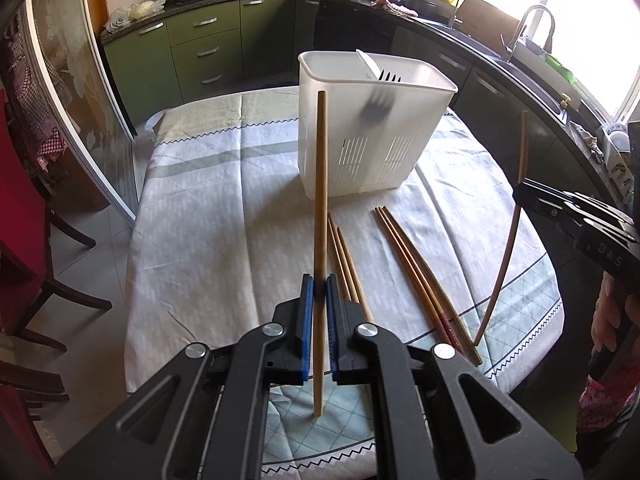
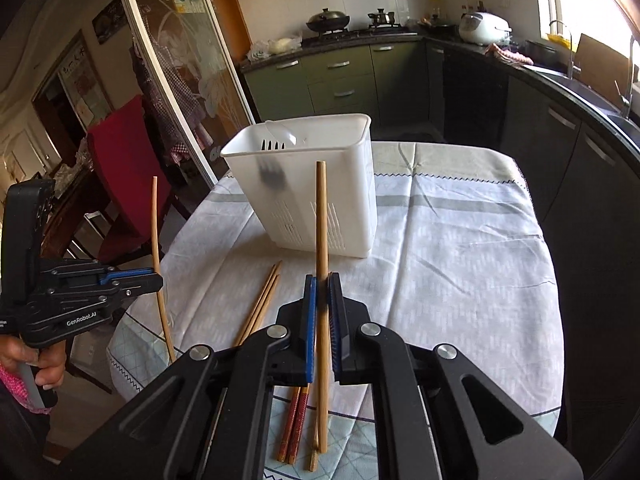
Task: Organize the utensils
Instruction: 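Drop the chopstick into the basket with the left gripper while the right gripper carries its chopstick over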
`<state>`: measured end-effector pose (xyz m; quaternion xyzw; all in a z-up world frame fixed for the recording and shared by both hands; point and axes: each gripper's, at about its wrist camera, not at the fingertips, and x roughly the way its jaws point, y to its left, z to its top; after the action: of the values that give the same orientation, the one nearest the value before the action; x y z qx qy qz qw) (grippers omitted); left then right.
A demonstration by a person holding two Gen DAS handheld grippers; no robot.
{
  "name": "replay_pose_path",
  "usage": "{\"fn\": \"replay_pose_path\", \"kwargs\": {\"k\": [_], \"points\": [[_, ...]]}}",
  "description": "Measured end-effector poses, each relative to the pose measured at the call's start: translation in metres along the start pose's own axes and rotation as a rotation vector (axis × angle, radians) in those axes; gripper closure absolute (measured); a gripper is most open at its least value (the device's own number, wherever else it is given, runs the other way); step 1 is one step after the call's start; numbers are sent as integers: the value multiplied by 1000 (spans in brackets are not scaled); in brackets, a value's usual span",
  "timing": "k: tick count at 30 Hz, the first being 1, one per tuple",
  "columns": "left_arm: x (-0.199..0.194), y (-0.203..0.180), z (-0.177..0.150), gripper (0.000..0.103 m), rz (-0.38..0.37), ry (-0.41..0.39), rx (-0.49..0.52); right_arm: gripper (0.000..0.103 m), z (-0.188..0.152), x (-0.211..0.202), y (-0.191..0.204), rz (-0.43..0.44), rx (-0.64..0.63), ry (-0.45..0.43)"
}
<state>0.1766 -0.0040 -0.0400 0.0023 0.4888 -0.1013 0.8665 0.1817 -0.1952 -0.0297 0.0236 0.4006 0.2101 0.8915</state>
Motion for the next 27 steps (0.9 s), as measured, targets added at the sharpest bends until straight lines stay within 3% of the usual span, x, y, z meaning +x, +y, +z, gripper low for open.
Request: {"fn": "replay_pose_path", "kwargs": {"k": [9, 27], "points": [[-20, -10, -3, 96, 7, -53, 25, 96, -11, -53, 0, -17, -41, -80], [-53, -13, 16, 97, 0, -134, 39, 96, 7, -68, -2, 54, -44, -125]]}}
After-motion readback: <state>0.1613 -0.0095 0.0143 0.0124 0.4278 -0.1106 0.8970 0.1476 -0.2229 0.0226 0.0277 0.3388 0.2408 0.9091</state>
